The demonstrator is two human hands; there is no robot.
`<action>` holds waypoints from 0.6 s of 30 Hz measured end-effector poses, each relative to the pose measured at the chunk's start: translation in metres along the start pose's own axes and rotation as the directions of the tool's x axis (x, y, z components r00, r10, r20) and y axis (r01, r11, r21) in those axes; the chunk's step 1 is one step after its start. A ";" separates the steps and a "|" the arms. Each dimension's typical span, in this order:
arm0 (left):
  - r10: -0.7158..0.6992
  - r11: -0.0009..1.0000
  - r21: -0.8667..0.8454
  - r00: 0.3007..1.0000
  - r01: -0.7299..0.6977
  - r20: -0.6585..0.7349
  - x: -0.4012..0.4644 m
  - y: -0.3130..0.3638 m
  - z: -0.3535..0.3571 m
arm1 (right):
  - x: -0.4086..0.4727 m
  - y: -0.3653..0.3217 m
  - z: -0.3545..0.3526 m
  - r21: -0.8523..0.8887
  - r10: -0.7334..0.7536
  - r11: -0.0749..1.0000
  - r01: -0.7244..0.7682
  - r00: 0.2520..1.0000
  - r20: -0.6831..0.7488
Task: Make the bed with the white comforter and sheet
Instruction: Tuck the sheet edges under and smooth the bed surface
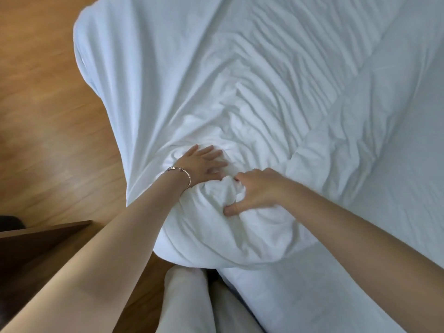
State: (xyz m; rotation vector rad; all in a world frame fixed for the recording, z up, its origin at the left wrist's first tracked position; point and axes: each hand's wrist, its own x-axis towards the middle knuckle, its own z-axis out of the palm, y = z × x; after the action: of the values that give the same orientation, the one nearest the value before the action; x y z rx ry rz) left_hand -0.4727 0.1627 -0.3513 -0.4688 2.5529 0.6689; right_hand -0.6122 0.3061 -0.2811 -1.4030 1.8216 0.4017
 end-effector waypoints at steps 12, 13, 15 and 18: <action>-0.131 0.991 -0.038 0.991 0.131 0.003 0.000 0.003 0.038 | -0.094 -0.022 0.133 0.016 0.132 0.985 -0.172 0.692 -0.710; -0.158 0.987 -0.042 0.987 0.158 -0.013 -0.003 0.003 0.045 | -0.111 -0.016 0.161 0.037 0.124 0.987 -0.155 0.605 -0.787; -0.205 0.976 -0.079 0.978 0.201 -0.040 -0.013 0.005 0.056 | -0.148 -0.001 0.213 0.009 0.079 0.990 -0.141 0.497 -0.864; -0.268 0.949 -0.193 0.960 0.249 -0.077 -0.018 0.020 0.059 | -0.178 0.016 0.249 -0.062 0.038 0.983 -0.172 0.523 -0.852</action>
State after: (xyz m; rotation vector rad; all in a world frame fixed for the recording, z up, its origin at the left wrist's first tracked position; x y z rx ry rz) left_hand -0.4459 0.2136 -0.3808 -0.9053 2.4714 0.8000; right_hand -0.5156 0.5955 -0.3123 -1.7616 2.7242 -0.1859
